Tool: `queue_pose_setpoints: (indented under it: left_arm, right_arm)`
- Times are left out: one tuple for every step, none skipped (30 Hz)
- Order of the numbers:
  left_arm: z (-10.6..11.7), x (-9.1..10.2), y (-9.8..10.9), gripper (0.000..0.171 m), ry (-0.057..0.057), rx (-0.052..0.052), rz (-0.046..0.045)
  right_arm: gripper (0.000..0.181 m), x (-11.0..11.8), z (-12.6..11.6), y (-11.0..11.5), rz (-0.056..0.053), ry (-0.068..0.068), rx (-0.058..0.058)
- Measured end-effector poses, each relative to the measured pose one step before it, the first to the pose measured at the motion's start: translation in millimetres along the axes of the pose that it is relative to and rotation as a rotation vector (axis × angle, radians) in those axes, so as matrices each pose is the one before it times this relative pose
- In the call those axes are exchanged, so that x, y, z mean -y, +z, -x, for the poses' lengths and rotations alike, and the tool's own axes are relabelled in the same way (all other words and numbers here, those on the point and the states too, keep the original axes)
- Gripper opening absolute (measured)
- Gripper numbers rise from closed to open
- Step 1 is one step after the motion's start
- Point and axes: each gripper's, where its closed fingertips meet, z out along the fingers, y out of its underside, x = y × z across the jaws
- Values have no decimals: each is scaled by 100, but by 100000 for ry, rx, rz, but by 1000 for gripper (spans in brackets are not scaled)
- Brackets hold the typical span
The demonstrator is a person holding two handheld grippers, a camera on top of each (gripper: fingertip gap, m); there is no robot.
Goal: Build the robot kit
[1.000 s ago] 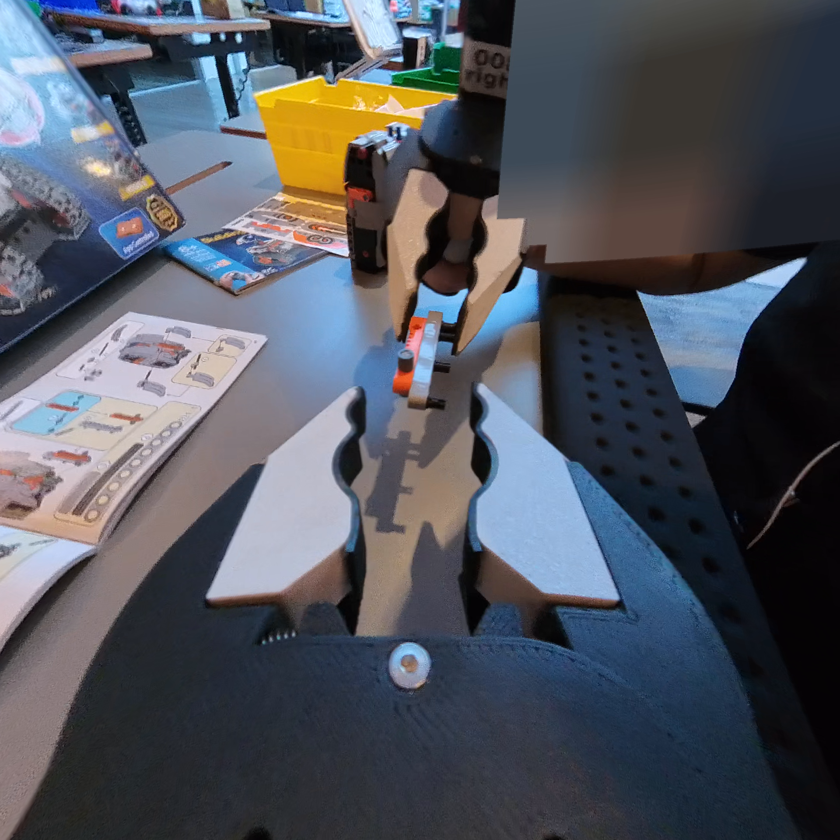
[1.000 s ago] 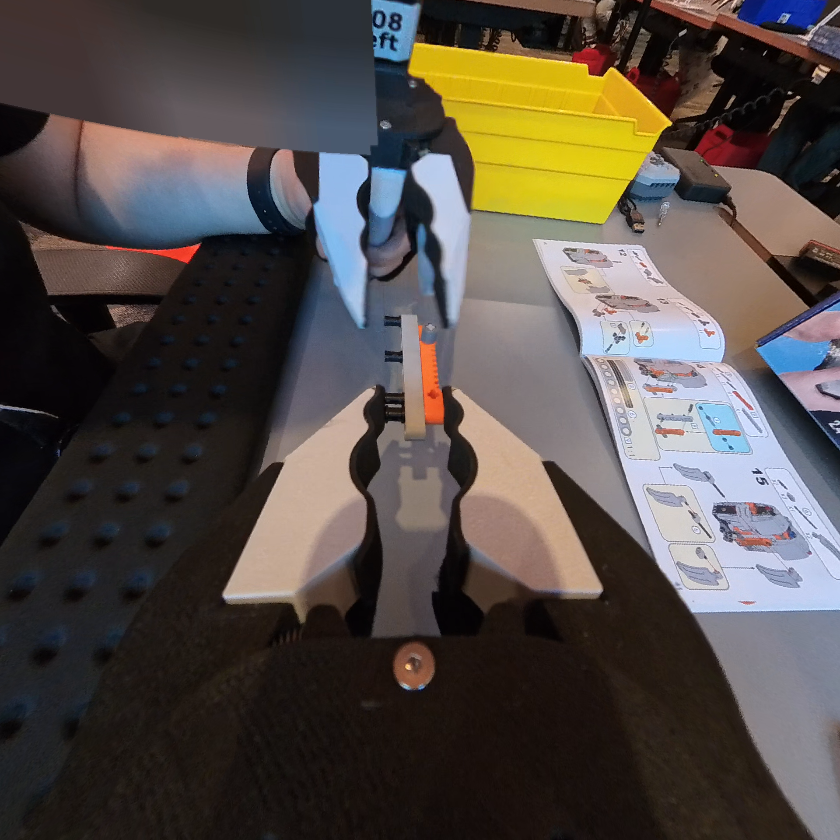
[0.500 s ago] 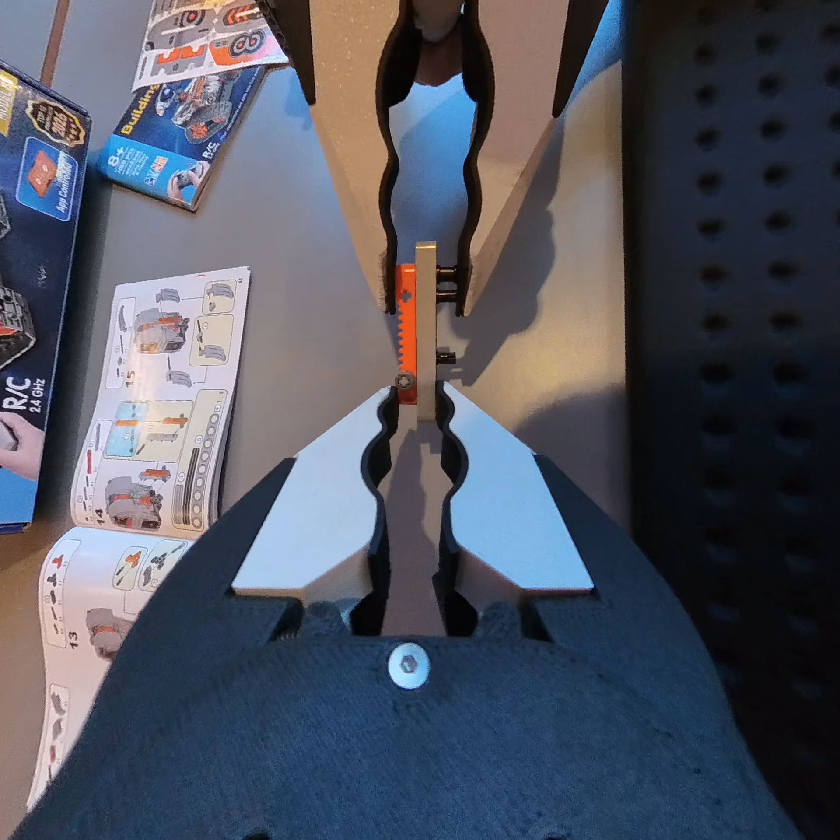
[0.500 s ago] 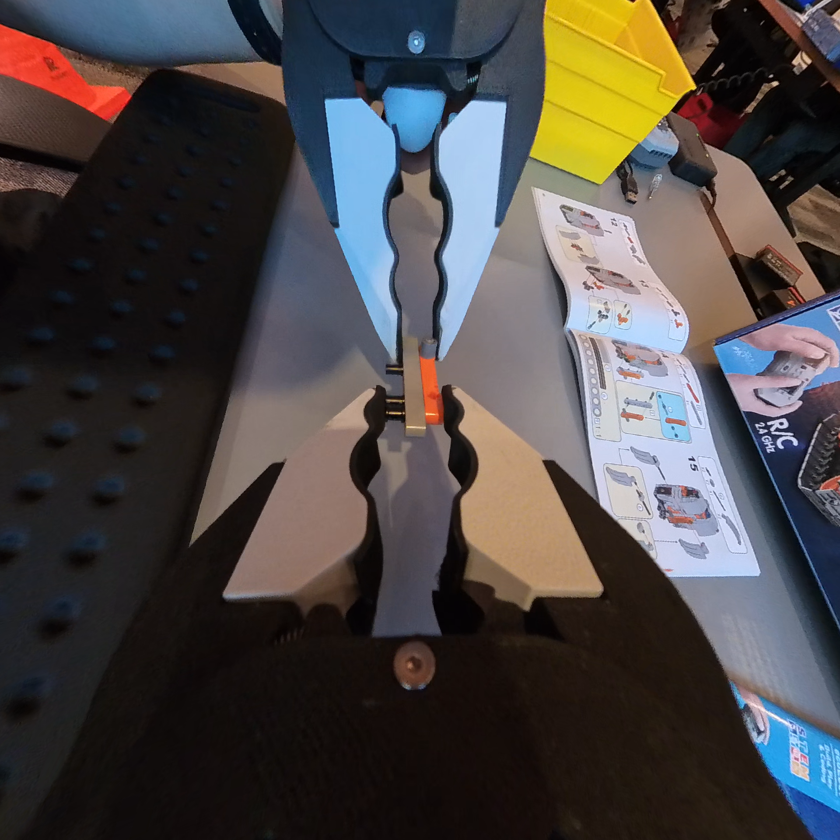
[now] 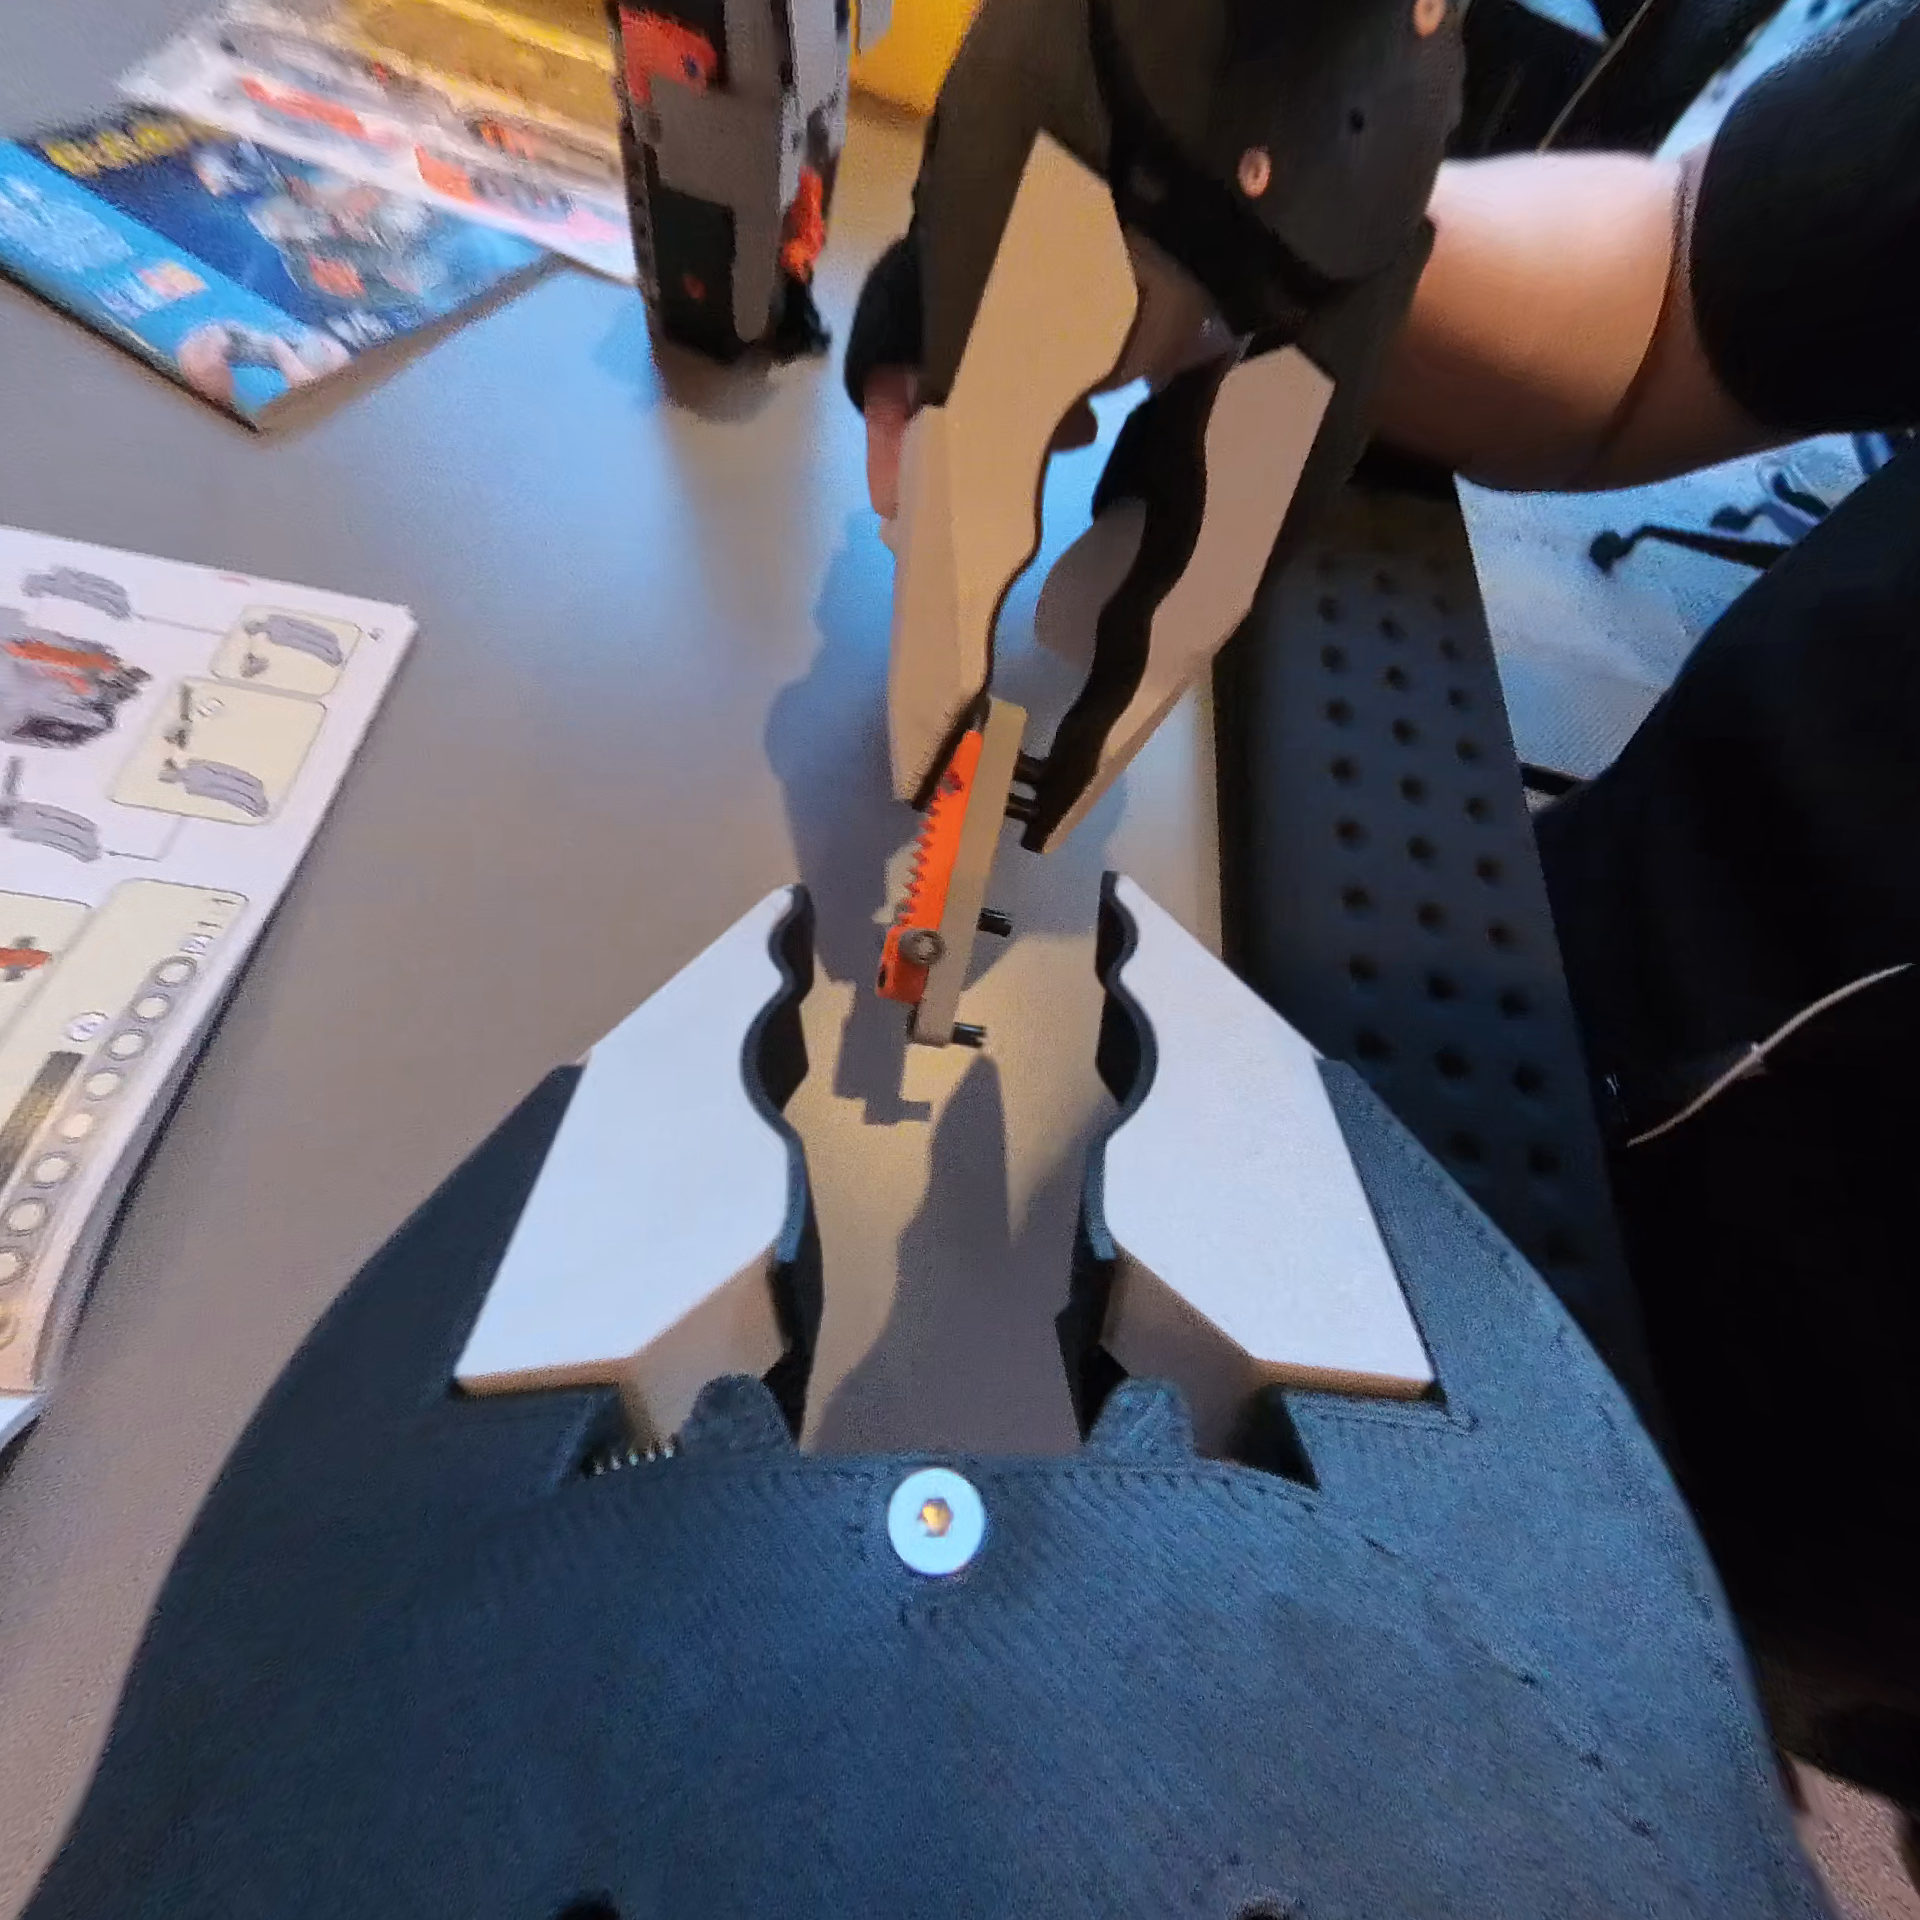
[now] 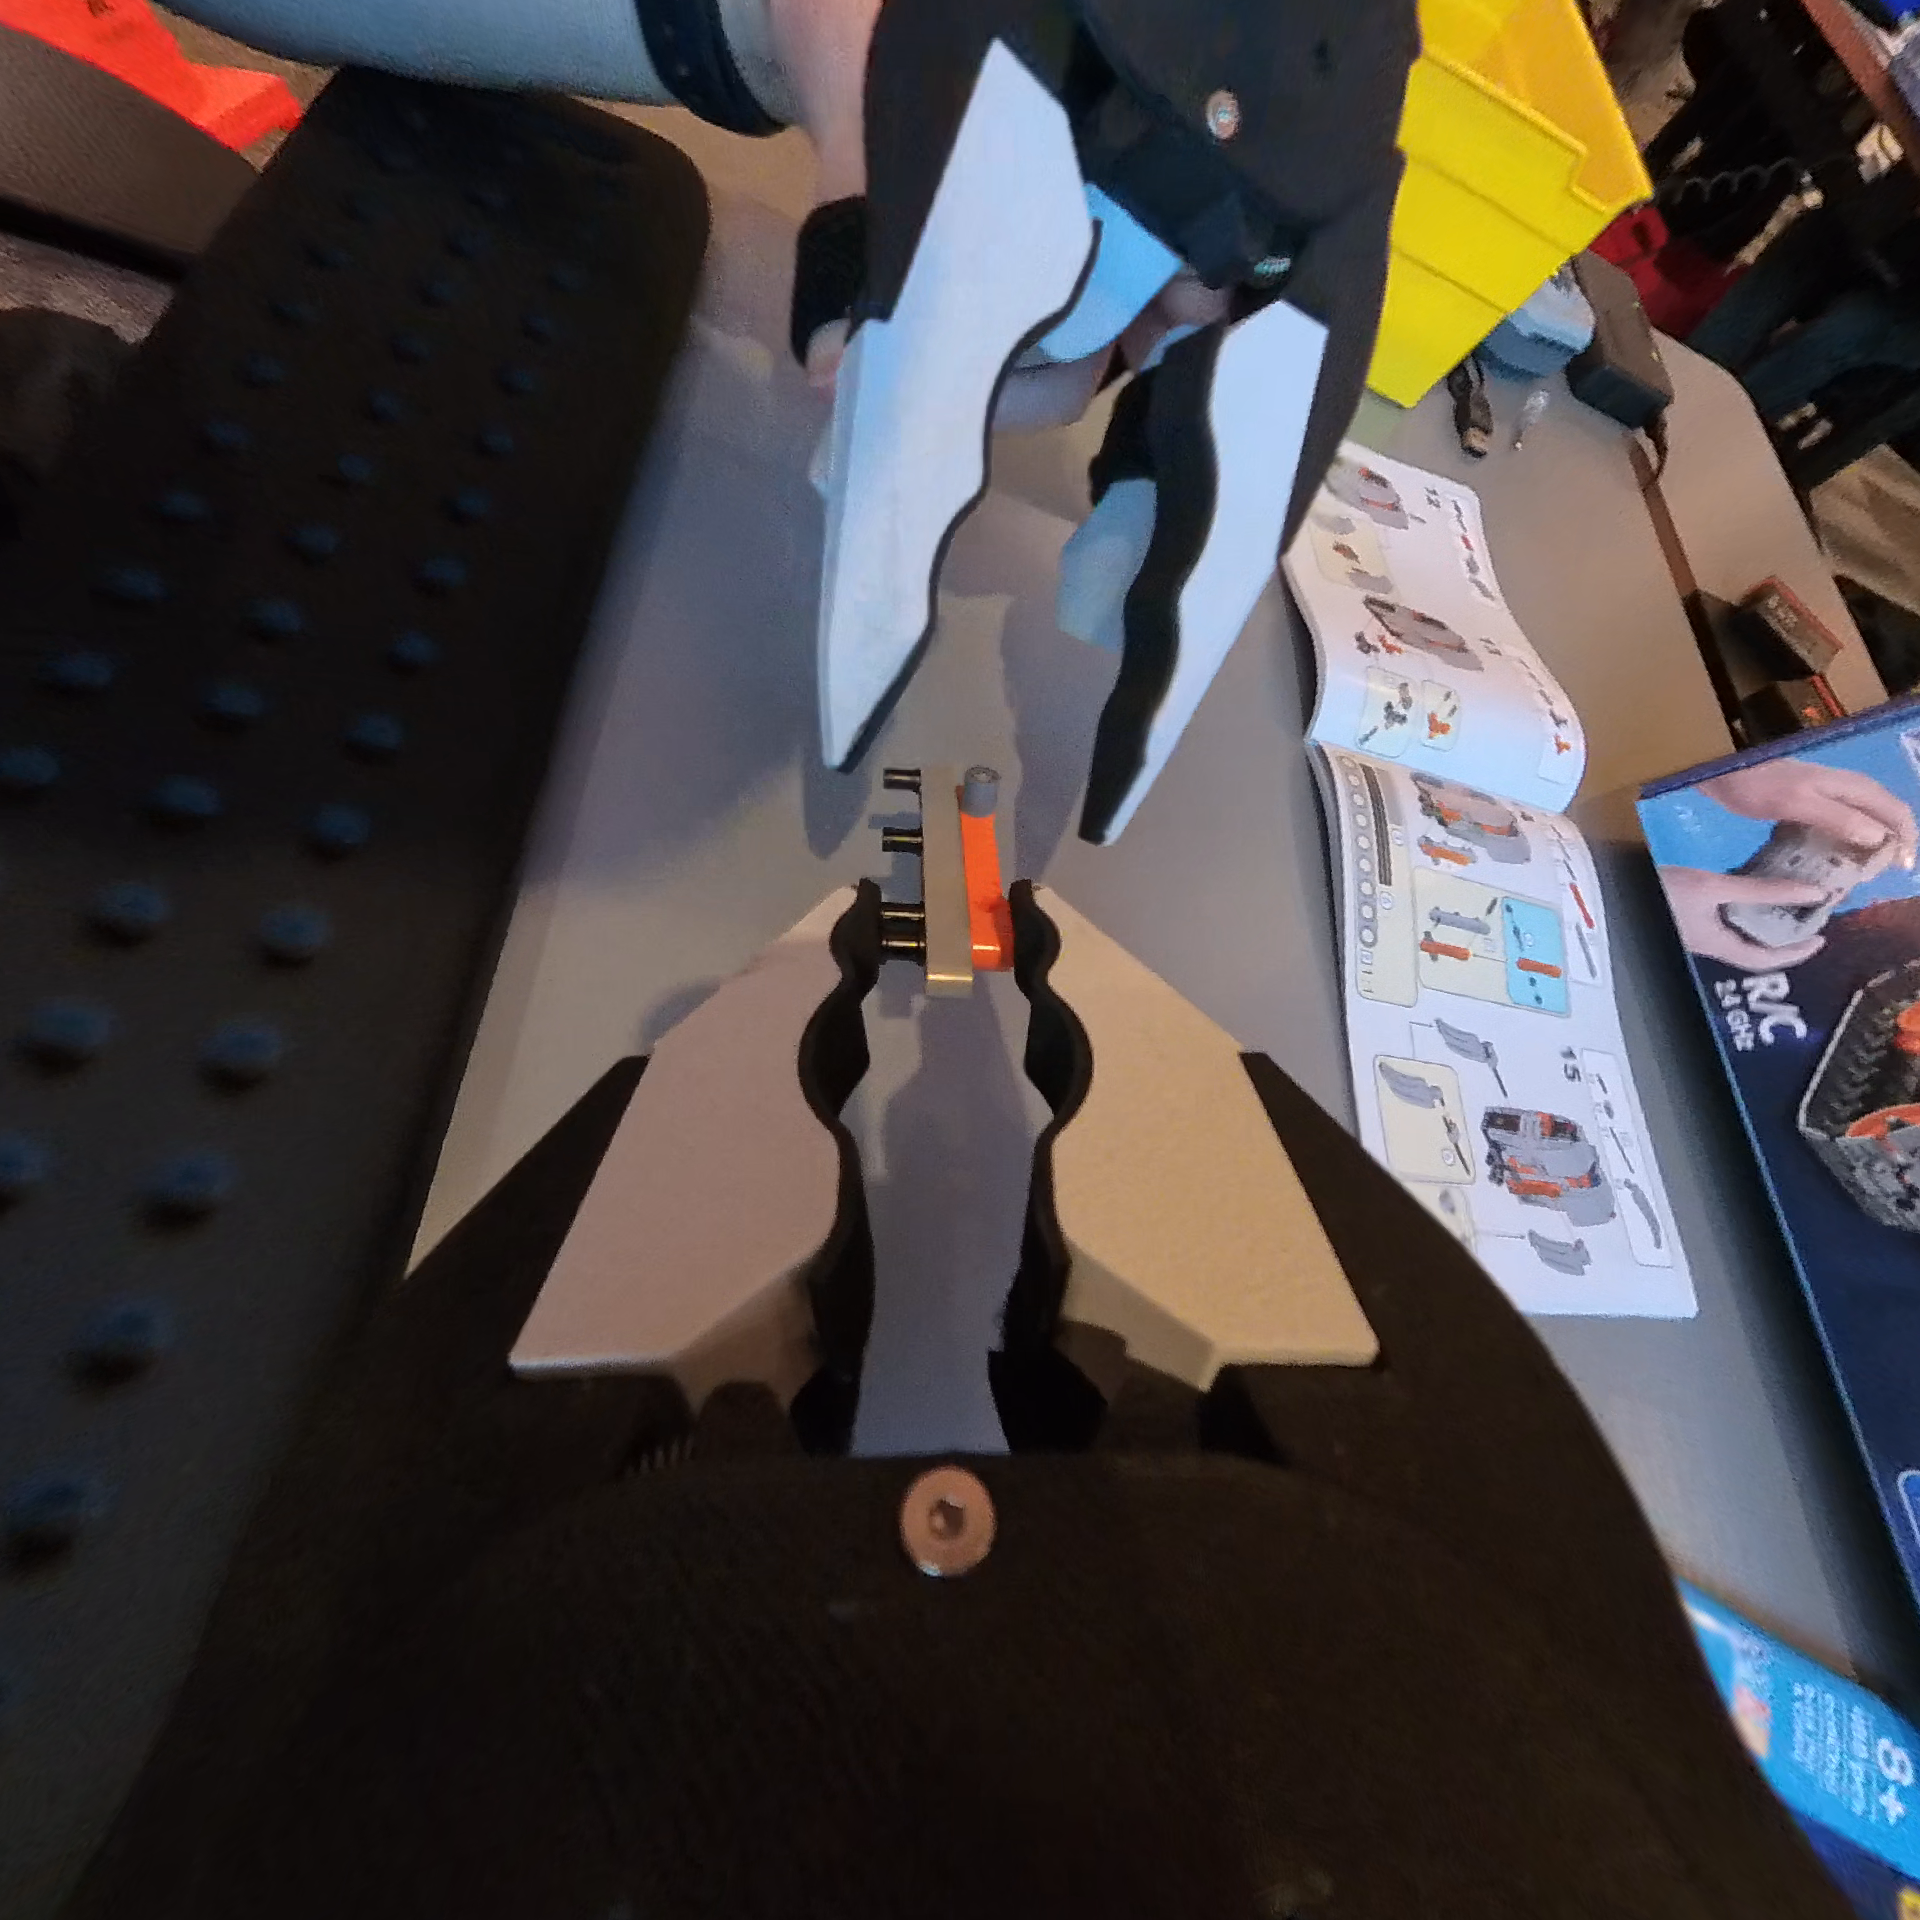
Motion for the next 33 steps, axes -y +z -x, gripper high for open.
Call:
queue_pose_setpoints:
  left_arm:
    - [22, -377, 315, 50, -178, -921, 4240]
    - [80, -484, 406, 51, 2059, 1096, 4627]
    - [242, -384, 364, 51, 3175, 3170, 3352]
    - [367, -229, 248, 48, 3157, 4369, 1154]
    - [220, -189, 180, 47, 2149, 3463, -120]
    - [2, -32, 106, 46, 970, 1907, -1716]
    - [247, 96, 25, 47, 508, 3373, -3049]
    - [513, 107, -55, 52, 1695, 5559, -2875]
    - [515, 10, -131, 53, 4000, 6335, -1044]
    - [375, 165, -210, 53, 5471, 5814, -864]
    - [238, 332, -208, 52, 5286, 4674, -1709]
    - [59, 292, -116, 47, 4035, 2850, -1393]
    - [104, 220, -31, 40, 2819, 2533, -742]
    - [101, 139, 68, 39, 2730, 2199, -131]
    - [123, 27, 99, 38, 2874, 2495, 694]
    - [-66, 69, 92, 34, 3088, 1566, 370]
    - [-225, 154, 54, 29, 3160, 597, -456]
    - [-247, -19, 99, 22, 3111, 218, 554]
    - [14, -300, 158, 16, 3116, 1733, 2220]
    - [56, -328, 163, 10, 3424, 1936, 2125]
    - [-17, -232, 167, 7, 2748, 1256, 1203]
    - [-85, -194, 167, 6, 856, 120, 834]
    - [-41, -134, 114, 6, -1332, -564, 548]
    - [33, -52, 38, 6, -3655, -1454, -199]
    - [154, 49, -40, 6, -5757, -1657, -1477]
    - [276, 188, -152, 6, -7229, -1909, -2754]
    - [325, 366, -282, 6, -8239, -2444, -3625]
    - [454, 515, -389, 6, -9420, -2309, -4370]
    - [476, 683, -454, 6, -10675, -2706, -5581]
    - [324, 844, -506, 6, -11953, -4251, -6716]
    - [202, 886, -499, 6, -13149, -5527, -6956]
    - [116, 828, -460, 6, -13581, -6236, -6514]
    - [35, 682, -365, 6, -12830, -6568, -5617]
  right_arm:
    - [25, -80, -345, 66, 457, 3839, -1040]
    - [25, 23, -195, 20, -561, 3669, 156]
    - [25, 37, -224, -37, -836, 3569, 62]
    - [25, -75, -244, -57, -192, 3948, 223]
    - [25, -20, -151, -76, -669, 3563, 841]
    - [25, 33, -105, -84, -1008, 3679, 1059]
    - [25, 71, -108, -51, -1090, 3871, 1123]
    - [25, 125, 28, -30, -1296, 4229, 1910]
    - [25, 126, 40, 28, -1139, 5501, 2256]
    - [25, 77, -107, 47, -1015, 6301, 1523]
    - [25, 25, -132, 78, -818, 6123, 1471]
    - [25, -7, 11, 61, -589, 6050, 2463]
    - [25, 58, -110, 33, -1201, 6324, 1877]
    - [25, 29, -77, 50, -1218, 6535, 2340]
    - [25, -53, 99, 63, -642, 6494, 3648]
    - [25, -47, -149, 56, -820, 6540, 2157]
    - [25, -84, -278, 60, -700, 6564, 1544]
    - [25, -35, -22, 44, -717, 5328, 2750]
    - [25, 47, 62, 39, -999, 4227, 2612]
    - [25, 3, -62, 53, -533, 3336, 1233]
    - [25, -169, -185, 91, 719, 1973, -108]
    - [25, -55, -200, 70, 24, 603, -833]
    - [25, -45, -130, 58, 99, -622, -789]
    - [25, 4, -59, 26, -14, -1344, -414]
    - [26, 203, 134, -34, -1219, -2340, 548]
    - [26, 449, 254, -104, -2667, -3244, 1040]
    - [28, 553, 266, -128, -3127, -2966, 915]
    - [32, 608, 361, -162, -3293, -2814, 1325]
    - [37, 665, 332, -173, -3704, -3089, 744]
    - [41, 711, 186, -238, -3953, -3520, -449]
    - [42, 701, 45, -276, -3871, -3877, -1460]
    - [42, 704, -4, -282, -3766, -4001, -1670]
    - [41, 702, -21, -236, -3775, -3061, -1466]
